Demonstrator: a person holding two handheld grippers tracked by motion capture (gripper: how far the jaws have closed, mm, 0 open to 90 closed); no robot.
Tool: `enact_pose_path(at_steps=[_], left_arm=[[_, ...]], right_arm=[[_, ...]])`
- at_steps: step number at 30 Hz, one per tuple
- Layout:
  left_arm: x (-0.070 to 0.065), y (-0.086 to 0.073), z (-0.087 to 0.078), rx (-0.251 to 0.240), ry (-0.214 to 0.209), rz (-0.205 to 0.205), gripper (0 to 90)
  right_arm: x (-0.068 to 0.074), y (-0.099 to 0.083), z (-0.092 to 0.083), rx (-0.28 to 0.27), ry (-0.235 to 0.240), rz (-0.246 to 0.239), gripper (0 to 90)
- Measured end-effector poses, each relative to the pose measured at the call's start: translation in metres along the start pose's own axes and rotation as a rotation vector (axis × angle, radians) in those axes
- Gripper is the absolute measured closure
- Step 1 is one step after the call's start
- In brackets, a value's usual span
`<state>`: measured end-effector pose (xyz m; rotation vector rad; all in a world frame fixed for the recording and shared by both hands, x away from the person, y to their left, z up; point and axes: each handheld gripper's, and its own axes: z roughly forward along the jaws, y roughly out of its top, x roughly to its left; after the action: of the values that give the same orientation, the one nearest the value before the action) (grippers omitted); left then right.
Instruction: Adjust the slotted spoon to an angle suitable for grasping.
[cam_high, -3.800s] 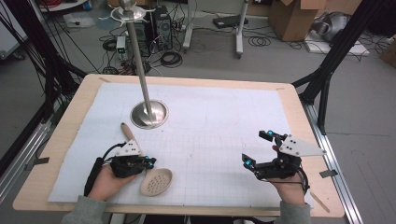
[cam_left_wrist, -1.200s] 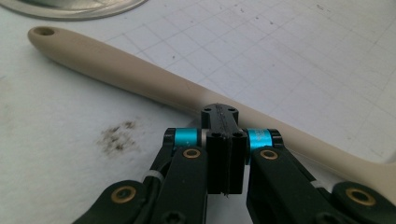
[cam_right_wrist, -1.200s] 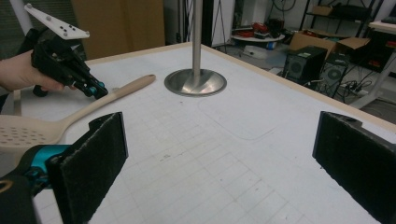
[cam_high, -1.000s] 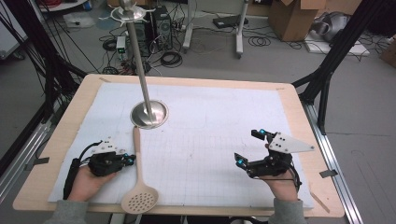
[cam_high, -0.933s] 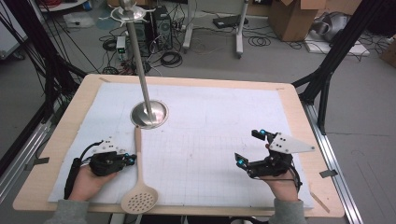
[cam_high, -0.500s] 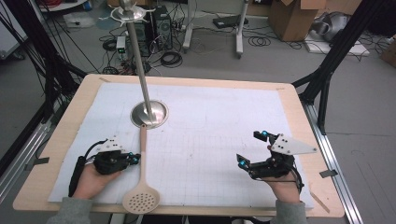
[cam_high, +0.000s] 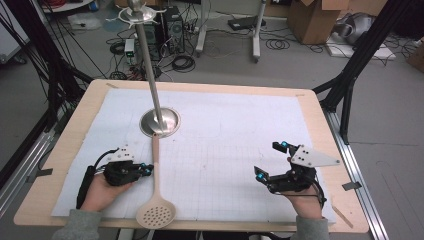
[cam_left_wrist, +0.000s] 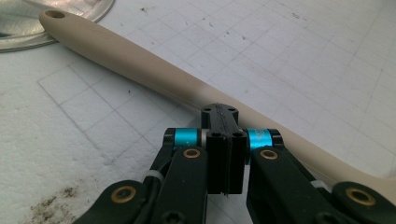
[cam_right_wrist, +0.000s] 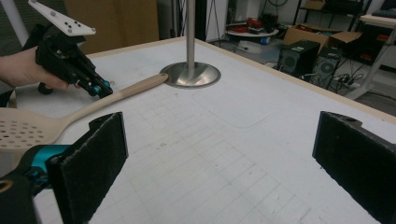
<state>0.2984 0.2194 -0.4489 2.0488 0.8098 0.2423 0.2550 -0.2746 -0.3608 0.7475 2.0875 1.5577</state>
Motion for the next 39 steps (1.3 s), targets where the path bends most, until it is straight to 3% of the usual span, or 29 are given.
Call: enact_pose_path(at_steps=[3,5,12,20,24,33,39], left_arm=[[-0.002,0.0,-0.001,-0.011,0.014,-0.001,89.6],[-0.004,0.0,-0.004,-0.043,-0.008,-0.006,89.6],[-0.028,0.007,-0.007,-0.057,-0.042,0.028,89.6],[-0.053,0.012,0.009,0.031,-0.076,0.101,89.6],[-0.054,0.007,0.013,0.059,-0.069,0.104,89.6],[-0.056,0.002,0.006,0.073,-0.054,0.118,89.8],[-0.051,-0.007,-0.007,0.075,-0.091,0.122,89.9]], right_arm=[[0.0,0.0,-0.001,0.001,0.004,0.004,2.2],[-0.002,0.0,-0.002,-0.009,0.002,0.001,2.2],[-0.002,0.001,-0.003,-0.013,0.002,0.007,2.2],[-0.001,0.002,-0.002,-0.015,0.011,0.003,2.2],[-0.003,0.002,0.0,-0.018,0.009,0.005,2.2],[-0.002,0.003,0.002,-0.019,0.017,0.007,2.2],[-0.002,0.003,0.008,-0.01,0.024,-0.002,2.2]])
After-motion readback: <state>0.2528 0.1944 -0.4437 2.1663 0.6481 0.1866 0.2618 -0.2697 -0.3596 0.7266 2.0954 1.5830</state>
